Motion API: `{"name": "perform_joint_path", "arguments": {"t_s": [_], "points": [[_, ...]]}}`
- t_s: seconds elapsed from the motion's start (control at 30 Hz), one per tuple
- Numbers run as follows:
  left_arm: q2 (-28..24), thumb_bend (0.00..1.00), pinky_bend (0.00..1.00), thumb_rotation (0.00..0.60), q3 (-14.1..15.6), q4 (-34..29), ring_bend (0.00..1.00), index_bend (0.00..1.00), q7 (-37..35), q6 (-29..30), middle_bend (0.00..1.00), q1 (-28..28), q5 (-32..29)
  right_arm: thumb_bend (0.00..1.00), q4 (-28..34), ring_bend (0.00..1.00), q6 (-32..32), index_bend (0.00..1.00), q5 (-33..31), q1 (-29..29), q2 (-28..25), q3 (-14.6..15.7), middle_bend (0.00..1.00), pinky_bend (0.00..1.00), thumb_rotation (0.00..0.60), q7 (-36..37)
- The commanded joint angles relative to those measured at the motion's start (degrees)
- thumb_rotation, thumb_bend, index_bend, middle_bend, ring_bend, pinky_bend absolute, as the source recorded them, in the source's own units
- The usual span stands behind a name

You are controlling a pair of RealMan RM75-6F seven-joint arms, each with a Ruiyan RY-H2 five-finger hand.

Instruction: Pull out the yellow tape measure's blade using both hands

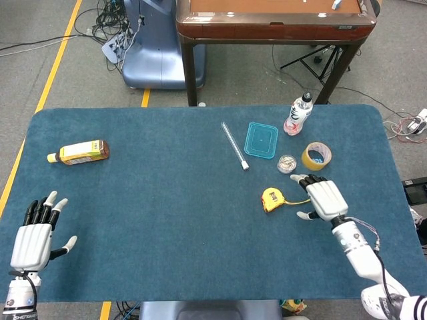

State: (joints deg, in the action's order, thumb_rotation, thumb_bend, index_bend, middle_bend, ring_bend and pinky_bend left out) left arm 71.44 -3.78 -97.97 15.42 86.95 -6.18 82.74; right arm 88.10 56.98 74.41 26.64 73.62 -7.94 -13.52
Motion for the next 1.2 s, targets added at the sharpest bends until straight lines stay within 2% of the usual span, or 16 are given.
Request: {"name": "perform_joint_path", "arguments": {"t_s": [0.03, 0.5, 0.83, 0.97, 1.2], "points": [[-0.2, 0.19, 0.01, 0.600, 0.1, 0.1, 0.00, 0.13, -0.4, 0.1, 0.01, 0.3, -0.2, 0.07, -2.7, 0.17, -0.9, 0.12, -1.4, 1.7, 3.4, -0.4, 0.21, 0.26, 0.600, -2.2], [-0.8, 0.19, 0.01, 0.600, -0.1, -0.5, 0.00, 0.13, -2.7, 0.3, 0.01, 0.9, -0.6, 0.06, -11.9, 0.16, -5.6, 0.12, -4.0, 7.0, 13.2, 0.2, 0.18, 0.26, 0.600, -6.6], [-1.2, 0.19, 0.01, 0.600, -0.3, 0.3, 0.00, 0.13, -4.8, 0.8, 0.01, 1.6, -0.9, 0.09, -19.8, 0.17, -6.4, 0.12, -7.4, 12.1, 22.2, -3.6, 0.22, 0.26, 0.600, -8.7], [-1.4, 0.19, 0.01, 0.600, -0.3, 0.4, 0.00, 0.13, -5.1, 1.0, 0.01, 1.8, -0.9, 0.09, -19.2, 0.18, -7.2, 0.12, -8.7, 12.6, 21.9, -3.6, 0.24, 0.26, 0.600, -9.4], [-1.3, 0.19, 0.01, 0.600, -0.2, 1.2, 0.00, 0.13, -5.7, 0.3, 0.01, 1.8, -1.2, 0.12, -14.0, 0.22, -6.6, 0.13, -12.3, 10.8, 17.8, -1.9, 0.28, 0.26, 0.600, -12.5]]}}
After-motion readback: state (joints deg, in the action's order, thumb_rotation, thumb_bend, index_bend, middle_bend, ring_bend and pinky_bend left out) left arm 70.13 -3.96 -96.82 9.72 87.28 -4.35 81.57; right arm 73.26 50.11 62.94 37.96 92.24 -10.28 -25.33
